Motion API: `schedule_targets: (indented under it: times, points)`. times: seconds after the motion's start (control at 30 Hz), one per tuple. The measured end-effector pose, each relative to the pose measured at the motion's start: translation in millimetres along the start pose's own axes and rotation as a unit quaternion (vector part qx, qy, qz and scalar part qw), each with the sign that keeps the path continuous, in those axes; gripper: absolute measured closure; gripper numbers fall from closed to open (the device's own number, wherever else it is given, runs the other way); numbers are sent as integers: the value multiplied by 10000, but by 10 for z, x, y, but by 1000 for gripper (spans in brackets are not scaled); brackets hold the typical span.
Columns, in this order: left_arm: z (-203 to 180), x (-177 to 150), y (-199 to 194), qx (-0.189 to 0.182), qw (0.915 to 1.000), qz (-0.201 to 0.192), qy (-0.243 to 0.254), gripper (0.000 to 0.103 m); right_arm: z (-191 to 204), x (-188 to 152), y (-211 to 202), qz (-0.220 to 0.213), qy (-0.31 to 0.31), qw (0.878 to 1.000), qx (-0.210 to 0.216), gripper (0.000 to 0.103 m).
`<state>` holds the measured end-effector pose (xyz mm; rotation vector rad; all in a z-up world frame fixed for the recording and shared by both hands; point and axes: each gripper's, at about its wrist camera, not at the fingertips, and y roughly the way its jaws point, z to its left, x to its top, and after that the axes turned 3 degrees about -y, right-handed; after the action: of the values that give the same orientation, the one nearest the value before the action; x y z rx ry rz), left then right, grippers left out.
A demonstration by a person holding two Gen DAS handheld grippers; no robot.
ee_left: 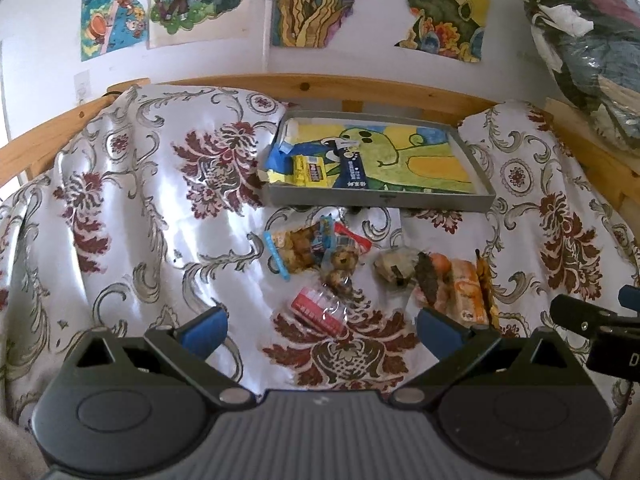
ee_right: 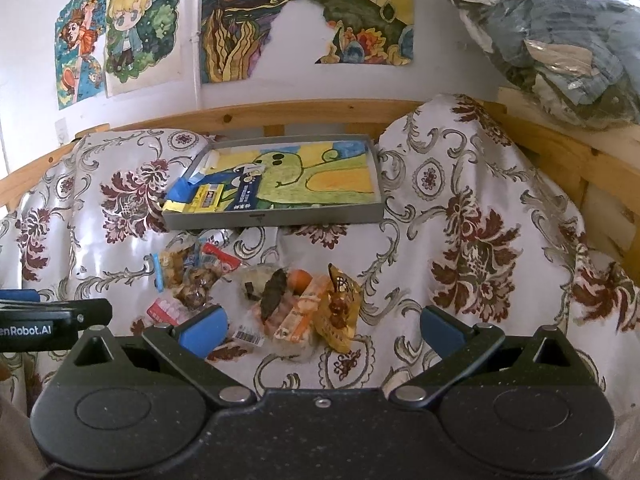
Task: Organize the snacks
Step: 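Move both tools back down toward the remaining snacks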
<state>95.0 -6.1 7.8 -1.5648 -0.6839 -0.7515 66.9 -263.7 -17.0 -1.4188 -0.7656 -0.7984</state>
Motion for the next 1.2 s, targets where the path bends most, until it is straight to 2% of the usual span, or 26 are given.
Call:
schedule_targets:
  times: [0.3, 0.7, 1.03, 1.2]
  points:
    - [-6, 188, 238, -128, 9995, 208, 209, 0, -8, 165, 174, 48, -239, 9997, 68, 1]
    - [136, 482, 612, -310, 9971, 557, 415, 0, 126, 325, 478, 284, -615, 9967, 453, 1]
    - [403, 690, 960, -450, 9967, 646, 188, 0, 409, 468, 847, 415, -1146, 9895, 777, 1]
    - [546, 676, 1192, -581, 9938, 937, -140, 0, 562, 430, 1093, 447, -1288, 9853, 1027, 4]
